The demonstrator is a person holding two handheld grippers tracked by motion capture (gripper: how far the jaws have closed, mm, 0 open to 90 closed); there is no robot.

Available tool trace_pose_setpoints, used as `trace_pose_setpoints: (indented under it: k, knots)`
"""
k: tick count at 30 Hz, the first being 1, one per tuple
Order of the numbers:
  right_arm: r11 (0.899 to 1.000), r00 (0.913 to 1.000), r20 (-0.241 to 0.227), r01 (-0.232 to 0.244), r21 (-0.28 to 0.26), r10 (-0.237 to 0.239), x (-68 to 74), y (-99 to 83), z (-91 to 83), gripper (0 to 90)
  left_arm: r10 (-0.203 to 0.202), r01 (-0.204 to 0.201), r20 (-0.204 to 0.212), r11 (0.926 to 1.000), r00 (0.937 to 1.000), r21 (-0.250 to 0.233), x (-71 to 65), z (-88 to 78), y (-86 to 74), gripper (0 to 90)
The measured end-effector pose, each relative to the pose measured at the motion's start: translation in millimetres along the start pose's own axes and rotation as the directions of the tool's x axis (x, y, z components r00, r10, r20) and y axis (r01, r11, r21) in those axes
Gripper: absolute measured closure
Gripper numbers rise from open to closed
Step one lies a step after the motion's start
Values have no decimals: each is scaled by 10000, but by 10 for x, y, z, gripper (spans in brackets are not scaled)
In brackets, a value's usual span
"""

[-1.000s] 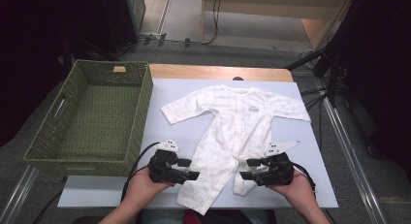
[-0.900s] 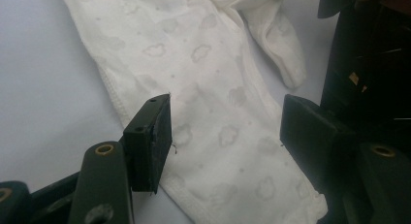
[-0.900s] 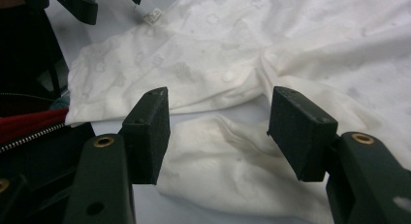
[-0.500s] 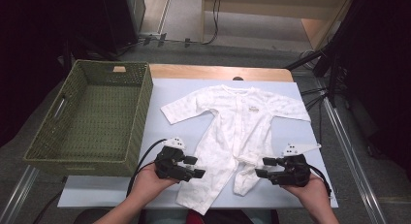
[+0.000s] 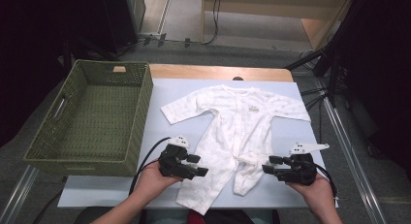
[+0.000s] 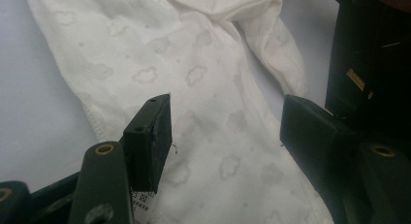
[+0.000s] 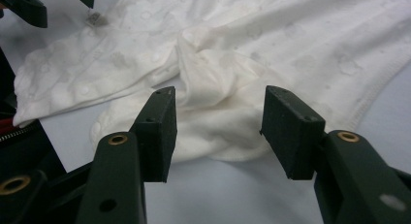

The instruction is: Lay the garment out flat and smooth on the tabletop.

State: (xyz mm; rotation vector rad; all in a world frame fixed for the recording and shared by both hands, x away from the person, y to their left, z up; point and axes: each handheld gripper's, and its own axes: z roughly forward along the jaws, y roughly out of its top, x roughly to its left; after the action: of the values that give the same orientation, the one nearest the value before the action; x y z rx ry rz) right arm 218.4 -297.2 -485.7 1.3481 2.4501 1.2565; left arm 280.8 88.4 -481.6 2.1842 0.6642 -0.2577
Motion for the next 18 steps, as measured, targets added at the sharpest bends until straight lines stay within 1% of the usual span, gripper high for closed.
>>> trace_pose_setpoints:
  k: [3, 7, 10, 13, 14, 16, 18]
  knots:
    - [10000, 10000, -66, 63, 66, -62, 41, 31, 55, 474, 6, -6, -29, 10000, 10000, 10, 2, -5, -1, 364]
    - [9997, 9997, -239, -72, 226, 77, 68, 74, 151, 492, 16, -16, -55, 10000, 10000, 14, 3, -4, -1, 364]
    - [9992, 9995, -252, -201, 348, 210, 90, 110, 224, 530, 16, -16, -74, 10000, 10000, 21, 5, -5, -1, 364]
    - [9977, 9990, -231, -375, 569, 389, 100, 143, 313, 623, 13, -12, -103, 10000, 9999, 48, 8, -3, -1, 364]
    - [9962, 9988, -213, -426, 756, 444, 103, 157, 339, 696, 9, -8, -102, 10000, 9999, 50, 7, -3, -2, 364]
    - [9942, 9981, -294, -504, 952, 534, 102, 192, 376, 803, 34, -34, -129, 10000, 9999, 57, 6, -2, -2, 365]
    - [9949, 9984, -339, -422, 920, 455, 108, 244, 381, 836, 43, -43, -144, 10000, 9999, 61, 4, -3, -4, 365]
